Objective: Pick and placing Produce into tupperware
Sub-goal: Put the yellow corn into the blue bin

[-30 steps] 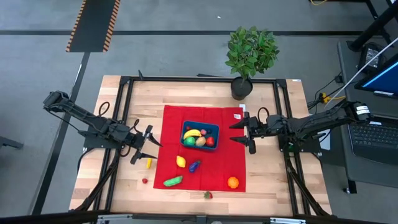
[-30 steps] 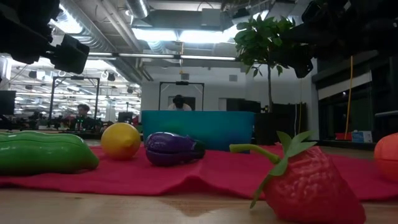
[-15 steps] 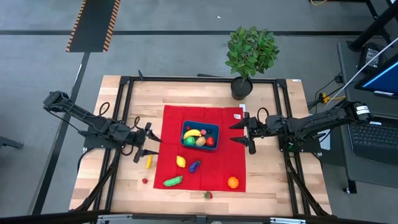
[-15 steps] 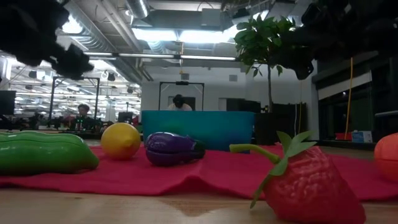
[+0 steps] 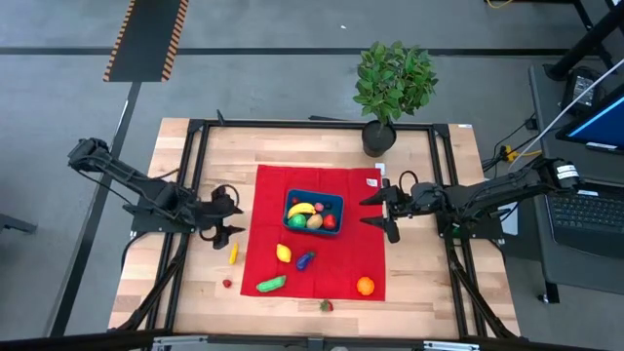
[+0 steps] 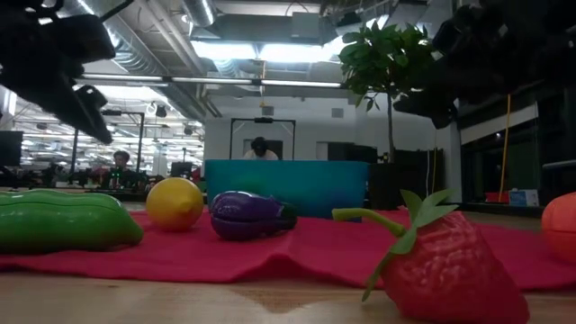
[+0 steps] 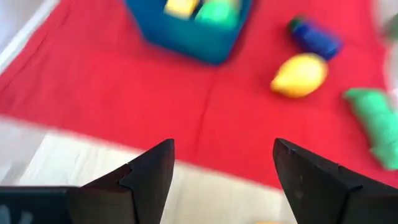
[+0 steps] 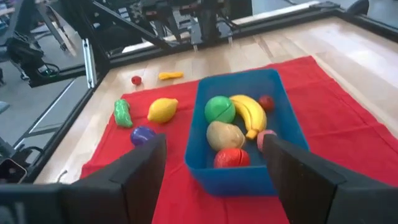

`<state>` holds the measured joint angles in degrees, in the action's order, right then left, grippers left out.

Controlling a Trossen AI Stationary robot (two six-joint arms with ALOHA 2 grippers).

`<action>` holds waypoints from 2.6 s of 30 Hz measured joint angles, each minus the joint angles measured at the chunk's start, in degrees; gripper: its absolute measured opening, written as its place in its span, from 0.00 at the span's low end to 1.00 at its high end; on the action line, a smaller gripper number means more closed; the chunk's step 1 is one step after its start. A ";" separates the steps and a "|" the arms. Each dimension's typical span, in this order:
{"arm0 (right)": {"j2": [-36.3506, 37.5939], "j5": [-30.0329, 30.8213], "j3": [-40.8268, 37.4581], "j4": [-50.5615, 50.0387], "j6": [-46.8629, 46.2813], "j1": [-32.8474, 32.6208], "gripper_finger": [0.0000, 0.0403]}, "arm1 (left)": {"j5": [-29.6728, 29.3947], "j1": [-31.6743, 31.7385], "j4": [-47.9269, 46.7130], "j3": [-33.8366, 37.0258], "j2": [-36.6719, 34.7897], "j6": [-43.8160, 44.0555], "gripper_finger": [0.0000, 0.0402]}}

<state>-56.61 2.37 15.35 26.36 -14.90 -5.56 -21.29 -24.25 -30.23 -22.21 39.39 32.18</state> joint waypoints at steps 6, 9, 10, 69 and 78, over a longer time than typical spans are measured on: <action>-2.78 0.00 0.00 -0.08 0.17 0.01 0.66 | -4.78 -4.67 -12.67 -6.25 7.12 12.47 0.65; -4.40 0.00 0.00 -0.07 0.20 0.01 0.66 | -4.81 -7.65 -14.45 -9.04 10.23 18.38 0.65; -4.92 0.12 0.00 -0.09 0.20 0.01 0.66 | -4.82 -8.63 -14.57 -9.76 11.39 20.13 0.65; -8.43 4.16 0.00 1.60 0.17 0.00 0.66 | 5.28 -20.24 -21.52 -22.85 42.56 74.08 0.65; -8.43 4.15 0.00 1.58 0.17 0.00 0.66 | 5.87 -18.11 -17.45 -22.85 47.03 72.22 0.65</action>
<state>-65.04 6.52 15.35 27.94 -14.72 -5.56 -15.42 -42.36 -47.68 -45.06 86.41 104.40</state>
